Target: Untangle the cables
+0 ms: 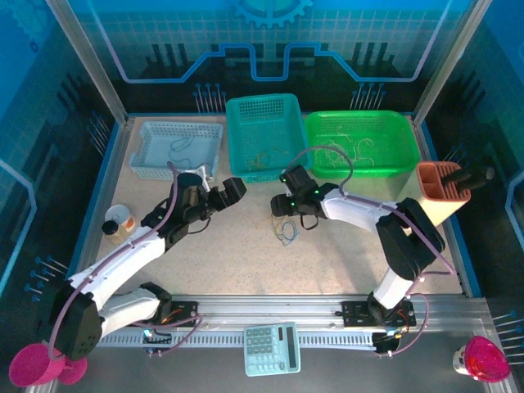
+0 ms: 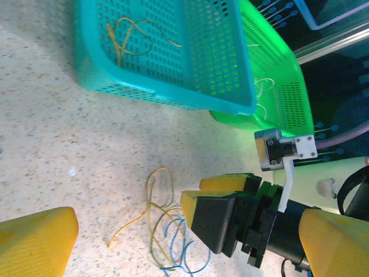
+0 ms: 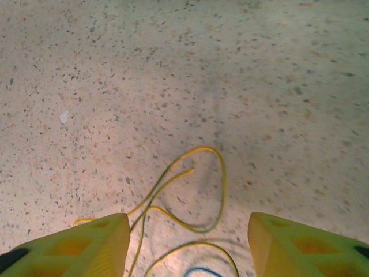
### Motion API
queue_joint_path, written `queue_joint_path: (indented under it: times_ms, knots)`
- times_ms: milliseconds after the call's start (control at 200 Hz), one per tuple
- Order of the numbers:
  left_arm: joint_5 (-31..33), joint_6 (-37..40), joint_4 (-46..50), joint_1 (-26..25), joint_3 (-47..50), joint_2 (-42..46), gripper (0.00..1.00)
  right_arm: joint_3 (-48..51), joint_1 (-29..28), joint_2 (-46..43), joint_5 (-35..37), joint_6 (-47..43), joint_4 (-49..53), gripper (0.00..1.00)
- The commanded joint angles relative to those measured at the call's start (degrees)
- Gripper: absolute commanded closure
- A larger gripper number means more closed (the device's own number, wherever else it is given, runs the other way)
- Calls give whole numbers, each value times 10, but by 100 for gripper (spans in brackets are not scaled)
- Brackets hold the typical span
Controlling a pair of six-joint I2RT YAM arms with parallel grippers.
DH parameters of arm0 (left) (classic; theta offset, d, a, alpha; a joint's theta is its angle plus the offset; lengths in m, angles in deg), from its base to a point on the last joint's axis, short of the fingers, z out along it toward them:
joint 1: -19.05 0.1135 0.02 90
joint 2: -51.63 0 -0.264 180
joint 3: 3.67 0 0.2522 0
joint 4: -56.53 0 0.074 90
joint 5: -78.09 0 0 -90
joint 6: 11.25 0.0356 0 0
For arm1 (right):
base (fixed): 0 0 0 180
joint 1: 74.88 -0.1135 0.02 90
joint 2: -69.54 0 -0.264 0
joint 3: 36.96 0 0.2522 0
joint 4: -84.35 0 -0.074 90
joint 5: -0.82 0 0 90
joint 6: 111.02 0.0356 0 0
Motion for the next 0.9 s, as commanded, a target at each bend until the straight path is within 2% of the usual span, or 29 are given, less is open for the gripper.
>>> queue_joint_path:
  times_ms: [0, 340, 510, 655, 815, 895]
  knots:
    - [24, -1, 20, 5, 13, 16, 1, -24, -10, 24, -12, 9, -21, 47]
    - [19, 1, 12, 8, 20, 21, 1, -21, -33, 44, -11, 22, -27, 48]
    - [16, -2, 5, 7, 23, 21, 1, -12, -38, 44, -10, 27, -31, 56]
    - [15, -3, 3, 7, 23, 22, 1, -11, -39, 47, -8, 30, -32, 67]
    - [15, -3, 2, 7, 22, 25, 1, -9, -41, 52, -9, 30, -32, 67]
    - [15, -3, 2, 7, 23, 26, 1, -8, -43, 52, -7, 30, -32, 63]
